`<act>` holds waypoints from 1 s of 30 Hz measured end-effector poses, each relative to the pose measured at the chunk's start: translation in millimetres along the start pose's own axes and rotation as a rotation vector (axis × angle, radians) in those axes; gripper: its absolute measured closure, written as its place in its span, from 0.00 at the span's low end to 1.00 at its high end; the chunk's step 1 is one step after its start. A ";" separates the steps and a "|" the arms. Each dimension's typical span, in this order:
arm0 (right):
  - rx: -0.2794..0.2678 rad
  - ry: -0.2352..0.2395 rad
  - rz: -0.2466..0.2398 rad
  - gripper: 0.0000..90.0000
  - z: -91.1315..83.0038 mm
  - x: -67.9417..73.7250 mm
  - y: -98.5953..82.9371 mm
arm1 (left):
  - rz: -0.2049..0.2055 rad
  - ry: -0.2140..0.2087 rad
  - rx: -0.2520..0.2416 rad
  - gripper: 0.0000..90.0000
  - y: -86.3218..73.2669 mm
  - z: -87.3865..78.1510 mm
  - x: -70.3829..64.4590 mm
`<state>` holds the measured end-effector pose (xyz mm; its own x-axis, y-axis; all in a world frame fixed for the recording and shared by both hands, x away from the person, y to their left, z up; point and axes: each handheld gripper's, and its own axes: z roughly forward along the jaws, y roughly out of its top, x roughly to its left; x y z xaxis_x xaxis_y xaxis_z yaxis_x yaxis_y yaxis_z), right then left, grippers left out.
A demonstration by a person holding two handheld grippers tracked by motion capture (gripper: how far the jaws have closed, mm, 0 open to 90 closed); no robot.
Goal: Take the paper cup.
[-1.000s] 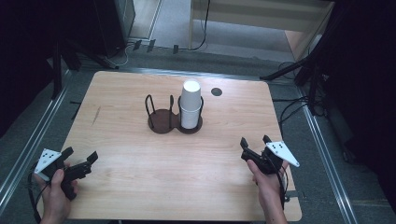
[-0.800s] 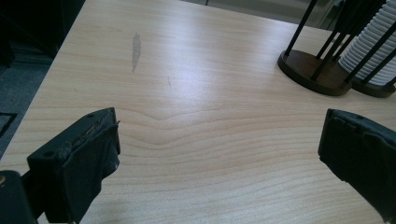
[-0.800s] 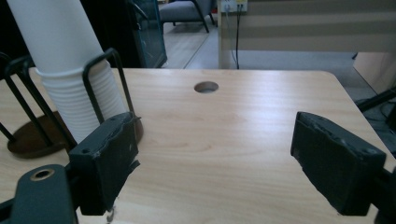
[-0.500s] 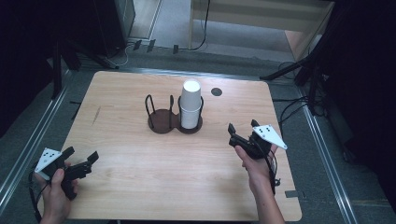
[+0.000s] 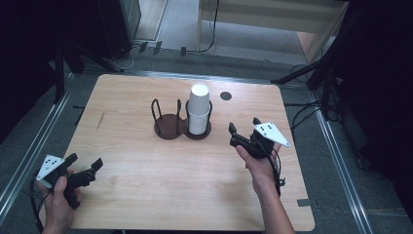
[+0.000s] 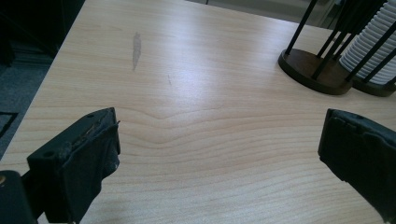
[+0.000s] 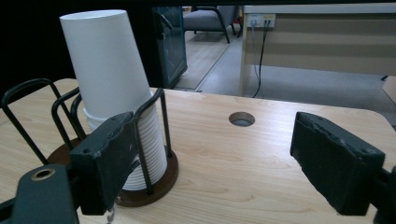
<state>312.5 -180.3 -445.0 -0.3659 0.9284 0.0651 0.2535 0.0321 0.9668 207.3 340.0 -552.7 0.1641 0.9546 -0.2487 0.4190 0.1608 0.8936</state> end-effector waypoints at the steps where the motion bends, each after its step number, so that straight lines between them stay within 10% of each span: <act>1: 0.000 0.007 0.001 0.16 1.1 1.3 0.7 | 0.000 0.000 0.001 0.00 0.0 0.0 -0.1; 30: 0.030 0.102 -0.003 0.13 59.7 57.4 10.8 | 0.000 -0.012 0.002 0.00 0.1 0.0 0.3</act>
<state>347.7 -104.6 -445.6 -0.4552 0.8860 0.0881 0.2785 0.0477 0.9592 207.4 340.3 -552.8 0.1745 0.9515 -0.2534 0.4208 0.1605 0.8928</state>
